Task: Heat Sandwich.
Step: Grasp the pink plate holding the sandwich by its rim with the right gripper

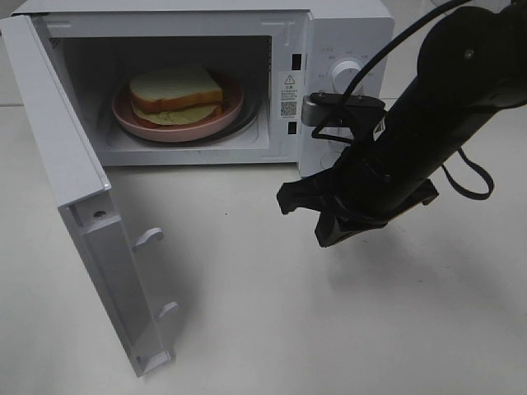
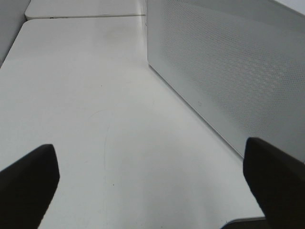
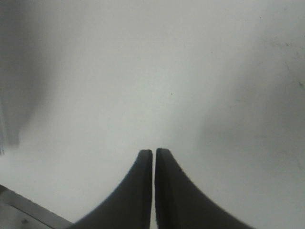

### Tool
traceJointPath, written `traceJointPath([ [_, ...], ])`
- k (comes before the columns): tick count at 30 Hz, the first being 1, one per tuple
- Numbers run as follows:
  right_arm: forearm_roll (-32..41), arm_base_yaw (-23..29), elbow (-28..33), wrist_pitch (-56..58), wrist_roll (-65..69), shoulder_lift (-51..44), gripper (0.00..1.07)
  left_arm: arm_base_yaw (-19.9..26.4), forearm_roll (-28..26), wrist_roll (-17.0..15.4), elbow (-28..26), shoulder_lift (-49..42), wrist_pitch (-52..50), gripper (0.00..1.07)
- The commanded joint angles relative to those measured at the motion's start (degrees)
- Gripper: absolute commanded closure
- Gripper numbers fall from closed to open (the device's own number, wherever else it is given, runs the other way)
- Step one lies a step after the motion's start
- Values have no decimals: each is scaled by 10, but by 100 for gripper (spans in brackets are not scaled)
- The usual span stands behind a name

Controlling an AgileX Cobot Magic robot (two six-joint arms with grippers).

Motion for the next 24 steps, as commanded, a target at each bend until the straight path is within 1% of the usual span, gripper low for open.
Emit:
traceJointPath([
  [1, -32, -1, -17, 55, -85, -5, 101, 3, -3, -3, 3, -12, -7, 3],
  [3, -45, -1, -24, 84, -129, -5, 101, 3, -3, -3, 3, -12, -7, 3],
  [4, -45, -1, -24, 84, -129, -5, 101, 3, -3, -3, 3, -12, -7, 3],
  [5, -52, -1, -31, 105, -189, -5, 100, 3, -3, -3, 3, -12, -7, 3],
  [8, -68, -1, -41, 133, -286, -5, 100, 3, -3, -3, 3, -12, -7, 3],
  [9, -68, -1, -41, 133, -286, -5, 100, 3, -3, -3, 3, -12, -7, 3],
  [10, -77, -1, -46, 147, -354, -5, 99, 3, -3, -3, 3, -12, -7, 3],
  [12, -85, -1, -49, 156, -429, -5, 99, 3, -3, -3, 3, -12, -7, 3],
  [13, -91, -1, -50, 160, -501, -5, 99, 3, -3, -3, 3, -12, -7, 3],
  [14, -91, -1, -50, 160, -501, -5, 99, 3, -3, -3, 3, -12, -7, 3],
  [17, -93, -1, -50, 160, -606, -5, 99, 3, -3, -3, 3, -12, -7, 3],
  [18, -93, -1, -50, 158, -693, -5, 98, 3, -3, -3, 3, -12, -7, 3],
  [19, -93, -1, -50, 158, -693, -5, 98, 3, -3, -3, 3, -12, -7, 3],
  [22, -96, -1, -50, 158, -790, -5, 98, 3, -3, -3, 3, -12, -7, 3],
  [24, -99, -1, -50, 158, -798, -5, 97, 3, -3, -3, 3, -12, -7, 3],
])
